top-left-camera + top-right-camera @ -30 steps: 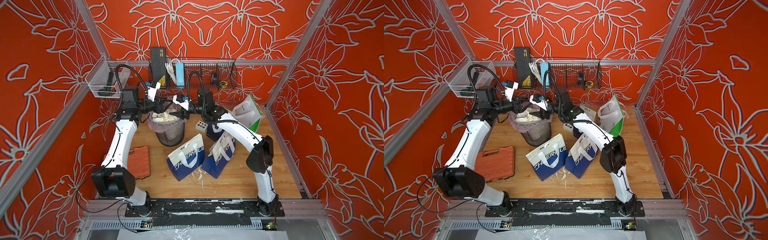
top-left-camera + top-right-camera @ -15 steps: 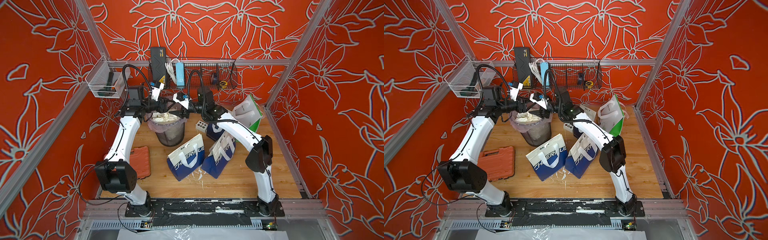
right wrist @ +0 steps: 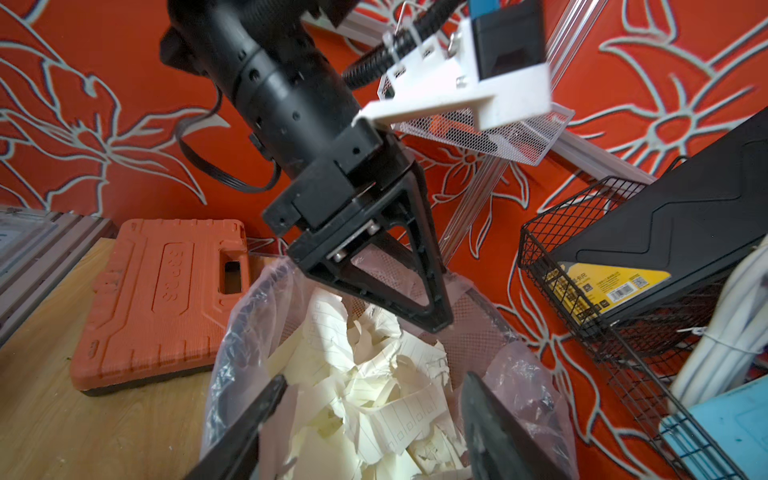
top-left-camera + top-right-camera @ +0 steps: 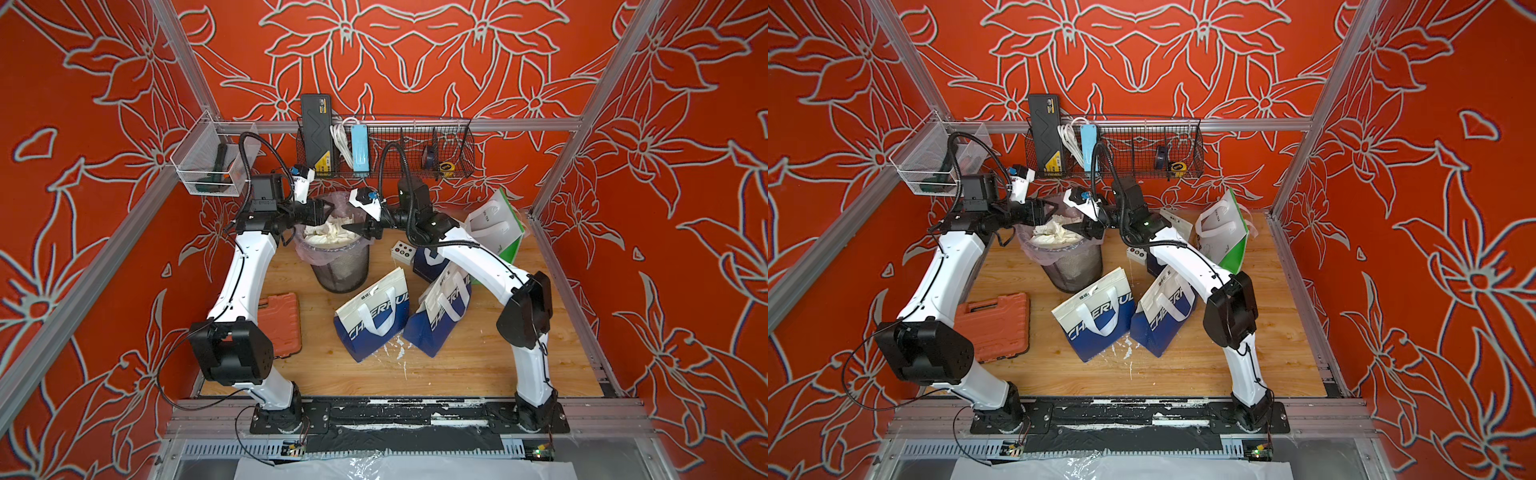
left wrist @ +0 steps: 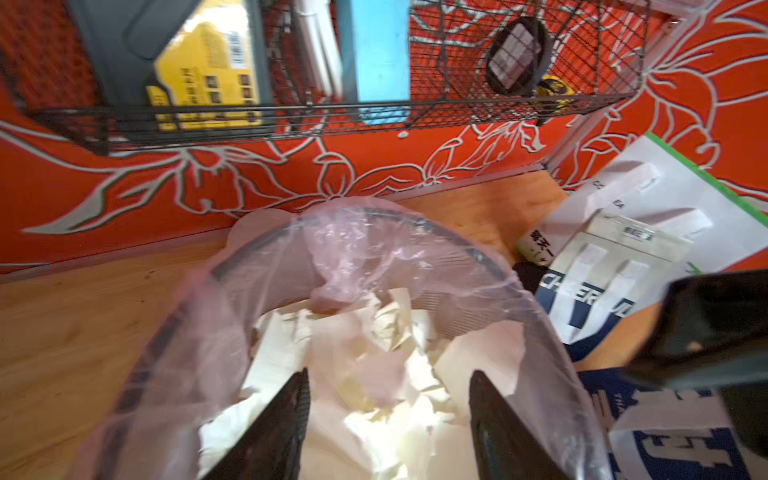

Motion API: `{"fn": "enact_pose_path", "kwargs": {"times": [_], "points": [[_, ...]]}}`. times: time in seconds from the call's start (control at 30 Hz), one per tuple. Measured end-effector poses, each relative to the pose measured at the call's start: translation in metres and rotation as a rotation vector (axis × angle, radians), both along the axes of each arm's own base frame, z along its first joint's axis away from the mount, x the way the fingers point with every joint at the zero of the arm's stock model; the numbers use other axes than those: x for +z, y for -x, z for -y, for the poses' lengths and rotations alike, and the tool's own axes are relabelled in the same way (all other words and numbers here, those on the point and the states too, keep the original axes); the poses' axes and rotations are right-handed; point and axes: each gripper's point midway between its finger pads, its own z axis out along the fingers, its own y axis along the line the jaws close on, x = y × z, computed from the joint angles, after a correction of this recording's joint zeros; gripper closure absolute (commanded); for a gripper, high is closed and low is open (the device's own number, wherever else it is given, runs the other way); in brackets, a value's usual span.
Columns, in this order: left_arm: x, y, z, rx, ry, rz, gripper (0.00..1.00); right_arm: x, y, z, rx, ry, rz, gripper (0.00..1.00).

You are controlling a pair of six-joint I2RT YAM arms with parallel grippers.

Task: Shred takeout receipts and throw away
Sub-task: Place the takeout receipt in the trash bin.

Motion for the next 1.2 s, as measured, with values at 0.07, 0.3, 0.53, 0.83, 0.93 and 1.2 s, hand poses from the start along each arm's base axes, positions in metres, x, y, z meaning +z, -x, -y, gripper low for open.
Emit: {"fn": "enact_pose_path", "kwargs": {"times": [0.07,0.3,0.53,0.83,0.93,1.2], "points": [[-0.001,-0.001,-0.005,0.017,-0.016,0.001,0.39,0.013,0.001,0.002,0.000,-0.036,-0.005,0.34],[-0.003,0.016,0.012,-0.090,0.002,0.034,0.39,0.047,-0.001,0.006,-0.020,-0.131,-0.134,0.35],[0.024,0.061,0.041,-0.275,0.010,0.213,0.38,0.077,-0.011,0.007,-0.083,-0.209,-0.342,0.36],[0.046,0.075,0.066,-0.412,0.048,0.358,0.37,0.052,-0.016,0.006,-0.141,-0.178,-0.577,0.37],[0.046,0.077,0.077,-0.445,0.056,0.381,0.36,0.046,-0.015,0.005,-0.150,-0.169,-0.628,0.37],[0.050,0.067,0.079,-0.399,0.051,0.414,0.38,0.042,-0.011,0.002,-0.154,-0.165,-0.697,0.38]]}}
